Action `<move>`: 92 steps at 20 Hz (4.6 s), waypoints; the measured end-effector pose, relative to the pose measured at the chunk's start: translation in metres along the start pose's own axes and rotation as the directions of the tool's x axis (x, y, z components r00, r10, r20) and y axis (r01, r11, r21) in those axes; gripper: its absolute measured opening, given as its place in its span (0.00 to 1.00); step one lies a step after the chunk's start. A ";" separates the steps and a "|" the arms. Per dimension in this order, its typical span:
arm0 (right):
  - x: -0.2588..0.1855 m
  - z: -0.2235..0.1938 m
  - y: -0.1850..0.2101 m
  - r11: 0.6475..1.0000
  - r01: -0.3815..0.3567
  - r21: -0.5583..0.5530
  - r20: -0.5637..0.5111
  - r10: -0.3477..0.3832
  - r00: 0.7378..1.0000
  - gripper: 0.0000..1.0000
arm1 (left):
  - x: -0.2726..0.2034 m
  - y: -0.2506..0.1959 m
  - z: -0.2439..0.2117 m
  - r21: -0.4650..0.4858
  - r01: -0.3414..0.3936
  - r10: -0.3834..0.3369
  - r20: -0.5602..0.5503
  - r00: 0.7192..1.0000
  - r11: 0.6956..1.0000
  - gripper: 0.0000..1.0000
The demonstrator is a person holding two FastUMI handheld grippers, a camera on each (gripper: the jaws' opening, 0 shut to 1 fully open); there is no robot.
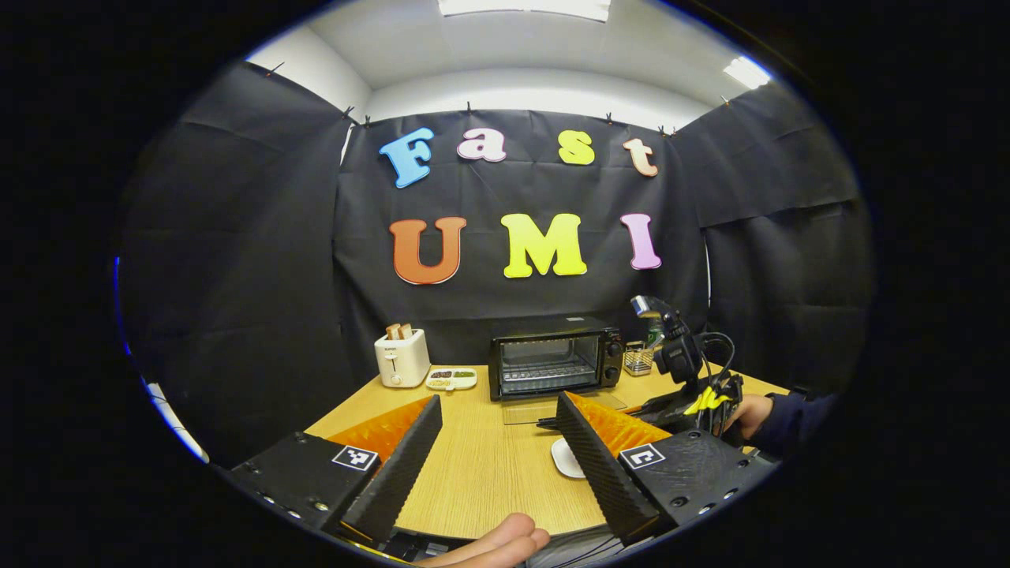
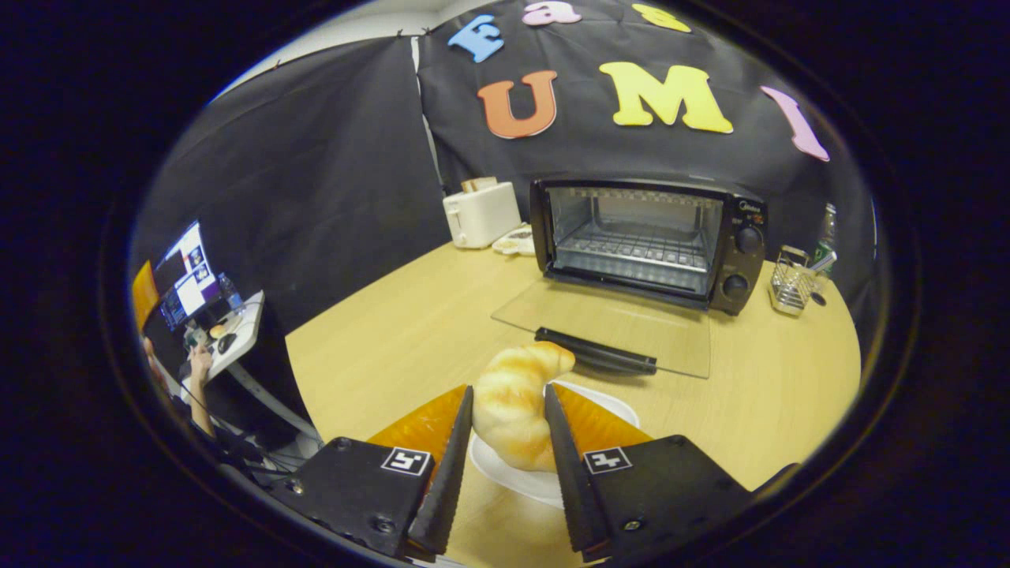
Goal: Open the electric oven with the left hand, put the food in, and close the electric oven.
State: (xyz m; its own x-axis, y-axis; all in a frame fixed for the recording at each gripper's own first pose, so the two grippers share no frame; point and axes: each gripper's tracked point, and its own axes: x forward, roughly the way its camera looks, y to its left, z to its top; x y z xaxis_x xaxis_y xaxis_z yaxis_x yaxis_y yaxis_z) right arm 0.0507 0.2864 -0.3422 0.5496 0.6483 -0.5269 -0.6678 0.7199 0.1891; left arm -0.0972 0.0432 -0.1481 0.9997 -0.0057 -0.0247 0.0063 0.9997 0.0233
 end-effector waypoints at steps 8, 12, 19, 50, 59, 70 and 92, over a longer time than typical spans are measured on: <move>0.062 0.092 -0.060 0.961 0.112 0.254 0.174 -0.159 0.972 0.57 | 0.009 0.012 0.007 0.005 -0.003 0.003 0.028 1.000 1.000 0.95; 0.101 0.106 -0.093 0.902 0.121 0.415 0.197 -0.219 0.956 0.55 | 0.019 0.021 0.005 0.025 -0.002 0.001 0.020 1.000 1.000 0.95; 0.165 0.141 -0.148 0.761 0.074 0.644 0.261 -0.310 0.914 0.55 | 0.059 0.049 0.010 -0.006 -0.030 0.030 -0.020 0.999 1.000 0.95; -0.041 0.180 -0.153 0.896 0.349 0.274 0.485 -0.442 0.755 0.94 | 0.151 -0.020 -0.041 -0.133 0.080 -0.103 -0.184 0.977 0.988 0.93; -0.174 0.156 -0.154 0.832 0.535 0.149 0.577 -0.512 0.636 1.00 | 0.204 -0.105 -0.116 -0.107 0.184 -0.210 -0.343 0.916 0.977 0.94; -0.240 0.110 -0.208 0.781 0.593 0.199 0.579 -0.581 0.572 0.99 | 0.227 -0.161 -0.195 -0.073 0.166 -0.177 -0.583 0.793 0.983 0.94; -0.260 0.103 -0.243 0.781 0.590 0.207 0.569 -0.587 0.576 0.97 | 0.254 -0.155 -0.175 -0.015 0.033 -0.035 -0.651 0.758 0.999 0.94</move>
State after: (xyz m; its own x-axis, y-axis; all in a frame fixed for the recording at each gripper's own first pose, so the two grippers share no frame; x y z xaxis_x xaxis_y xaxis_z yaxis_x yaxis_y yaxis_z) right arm 0.1215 -0.0315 -0.1653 0.9941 0.0926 0.0567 -0.0932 0.9956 0.0089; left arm 0.1514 -0.1092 -0.3329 0.7417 -0.0241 -0.6703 0.0392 0.9992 0.0074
